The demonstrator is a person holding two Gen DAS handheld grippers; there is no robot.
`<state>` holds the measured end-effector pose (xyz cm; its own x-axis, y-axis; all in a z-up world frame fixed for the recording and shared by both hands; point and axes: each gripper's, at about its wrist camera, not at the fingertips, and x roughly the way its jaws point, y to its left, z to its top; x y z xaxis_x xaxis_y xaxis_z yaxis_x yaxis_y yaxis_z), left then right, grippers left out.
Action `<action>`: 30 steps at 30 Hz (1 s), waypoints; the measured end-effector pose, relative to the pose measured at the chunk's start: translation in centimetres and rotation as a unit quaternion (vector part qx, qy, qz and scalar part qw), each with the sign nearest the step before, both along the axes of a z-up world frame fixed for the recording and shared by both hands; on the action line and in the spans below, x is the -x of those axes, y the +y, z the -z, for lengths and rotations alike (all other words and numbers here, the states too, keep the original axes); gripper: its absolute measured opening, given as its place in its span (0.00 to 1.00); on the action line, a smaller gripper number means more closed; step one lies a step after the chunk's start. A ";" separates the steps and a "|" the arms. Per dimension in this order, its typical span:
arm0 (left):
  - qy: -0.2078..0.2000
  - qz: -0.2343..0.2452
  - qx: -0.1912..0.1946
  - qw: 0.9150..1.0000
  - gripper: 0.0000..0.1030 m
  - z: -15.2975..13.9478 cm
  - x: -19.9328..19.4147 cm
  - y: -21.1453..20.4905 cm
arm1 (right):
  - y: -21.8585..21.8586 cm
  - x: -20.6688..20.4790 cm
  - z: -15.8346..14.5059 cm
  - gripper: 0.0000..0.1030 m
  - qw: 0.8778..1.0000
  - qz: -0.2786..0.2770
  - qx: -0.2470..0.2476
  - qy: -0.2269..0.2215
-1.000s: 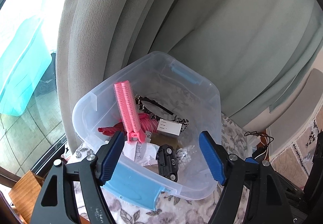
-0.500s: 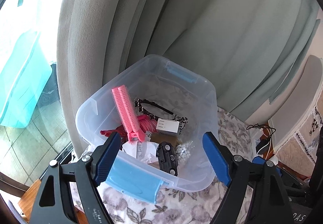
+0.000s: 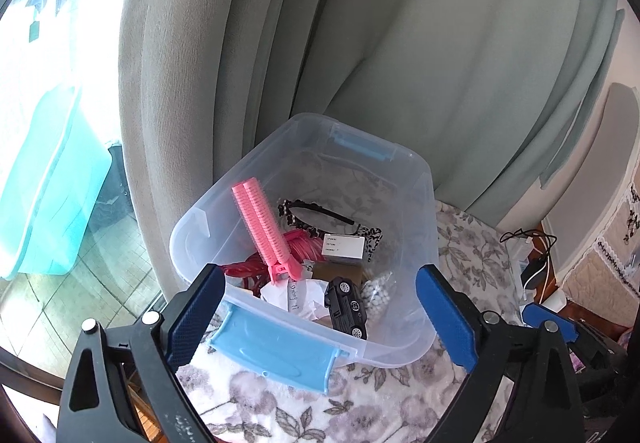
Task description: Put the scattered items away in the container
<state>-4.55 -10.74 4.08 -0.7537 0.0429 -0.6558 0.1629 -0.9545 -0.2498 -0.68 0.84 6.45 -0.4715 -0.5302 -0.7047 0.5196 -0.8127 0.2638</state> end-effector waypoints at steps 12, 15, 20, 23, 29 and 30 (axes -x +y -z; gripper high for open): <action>-0.020 -0.012 0.028 0.999 0.94 0.7 0.3 -0.1 | -0.3 -0.2 0.4 1.00 1.000 -0.002 -0.018 -0.005; -0.024 -0.012 0.033 0.999 0.94 0.8 0.3 0.0 | -0.3 -0.1 0.7 1.00 1.000 -0.002 -0.023 -0.010; -0.027 -0.011 0.030 0.999 0.94 1.0 0.5 0.1 | -0.5 -0.1 0.7 1.00 0.999 -0.002 -0.032 -0.007; -0.023 -0.012 0.030 0.999 0.94 1.0 0.4 -0.2 | -0.5 -0.1 0.6 1.00 0.999 -0.003 -0.032 -0.004; -0.019 -0.014 0.030 0.999 0.94 1.1 0.2 -0.3 | -1.2 -0.2 0.3 1.00 0.999 0.010 -0.031 -0.003; -0.019 -0.015 0.030 0.999 0.94 1.1 0.2 -0.4 | -1.3 -0.2 0.3 1.00 0.999 0.011 -0.031 -0.004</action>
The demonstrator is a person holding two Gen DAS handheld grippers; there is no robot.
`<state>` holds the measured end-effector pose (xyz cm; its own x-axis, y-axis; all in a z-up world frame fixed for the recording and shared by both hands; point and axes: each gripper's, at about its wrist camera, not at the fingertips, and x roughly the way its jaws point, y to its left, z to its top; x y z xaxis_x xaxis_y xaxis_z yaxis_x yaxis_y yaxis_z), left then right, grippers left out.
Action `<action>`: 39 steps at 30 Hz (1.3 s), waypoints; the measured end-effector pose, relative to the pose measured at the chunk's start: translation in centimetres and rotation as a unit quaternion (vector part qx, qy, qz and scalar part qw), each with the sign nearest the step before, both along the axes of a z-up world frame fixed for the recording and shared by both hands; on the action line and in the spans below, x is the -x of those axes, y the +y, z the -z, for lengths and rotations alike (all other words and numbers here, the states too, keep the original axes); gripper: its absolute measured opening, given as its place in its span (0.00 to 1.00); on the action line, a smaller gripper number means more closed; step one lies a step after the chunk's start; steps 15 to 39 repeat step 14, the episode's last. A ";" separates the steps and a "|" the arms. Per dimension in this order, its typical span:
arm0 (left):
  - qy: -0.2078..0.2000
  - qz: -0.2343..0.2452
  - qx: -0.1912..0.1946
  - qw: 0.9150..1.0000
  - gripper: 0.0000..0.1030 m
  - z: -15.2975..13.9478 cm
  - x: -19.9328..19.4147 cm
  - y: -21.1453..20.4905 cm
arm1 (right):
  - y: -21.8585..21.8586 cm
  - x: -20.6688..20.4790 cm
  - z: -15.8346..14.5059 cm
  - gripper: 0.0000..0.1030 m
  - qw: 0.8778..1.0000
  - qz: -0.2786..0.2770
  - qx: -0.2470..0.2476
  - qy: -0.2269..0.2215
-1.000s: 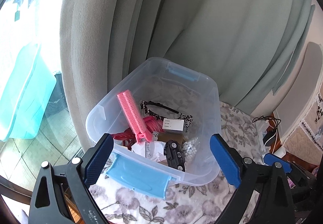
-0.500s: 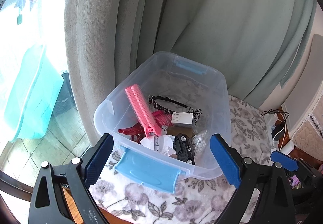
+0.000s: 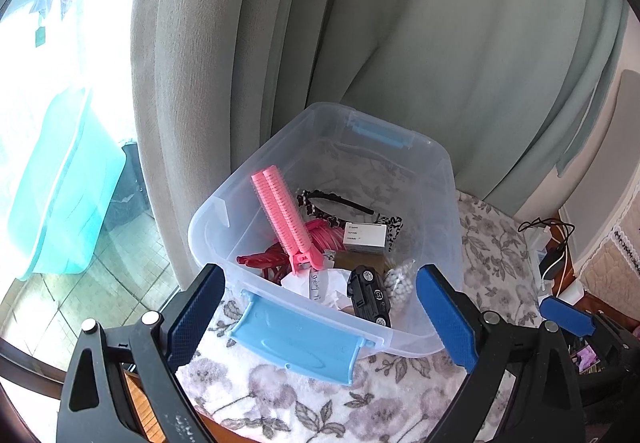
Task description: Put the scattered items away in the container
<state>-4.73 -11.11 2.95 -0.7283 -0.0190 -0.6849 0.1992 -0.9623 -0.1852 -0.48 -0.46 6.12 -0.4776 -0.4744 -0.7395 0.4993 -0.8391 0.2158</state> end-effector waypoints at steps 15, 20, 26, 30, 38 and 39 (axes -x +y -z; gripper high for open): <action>0.009 -0.004 -0.003 1.000 0.94 -0.1 -0.3 -0.4 | 0.0 0.0 0.1 1.00 1.000 -0.009 0.001 0.002; 0.009 -0.004 -0.003 1.000 0.94 -0.1 -0.3 -0.4 | 0.0 0.0 0.1 1.00 1.000 -0.009 0.001 0.002; 0.009 -0.004 -0.003 1.000 0.94 -0.1 -0.3 -0.4 | 0.0 0.0 0.1 1.00 1.000 -0.009 0.001 0.002; 0.009 -0.004 -0.003 1.000 0.94 -0.1 -0.3 -0.4 | 0.0 0.0 0.1 1.00 1.000 -0.009 0.001 0.002; 0.009 -0.004 -0.003 1.000 0.94 -0.1 -0.3 -0.4 | 0.0 0.0 0.1 1.00 1.000 -0.009 0.001 0.002; 0.009 -0.004 -0.003 1.000 0.94 -0.1 -0.3 -0.4 | 0.0 0.0 0.1 1.00 1.000 -0.009 0.001 0.002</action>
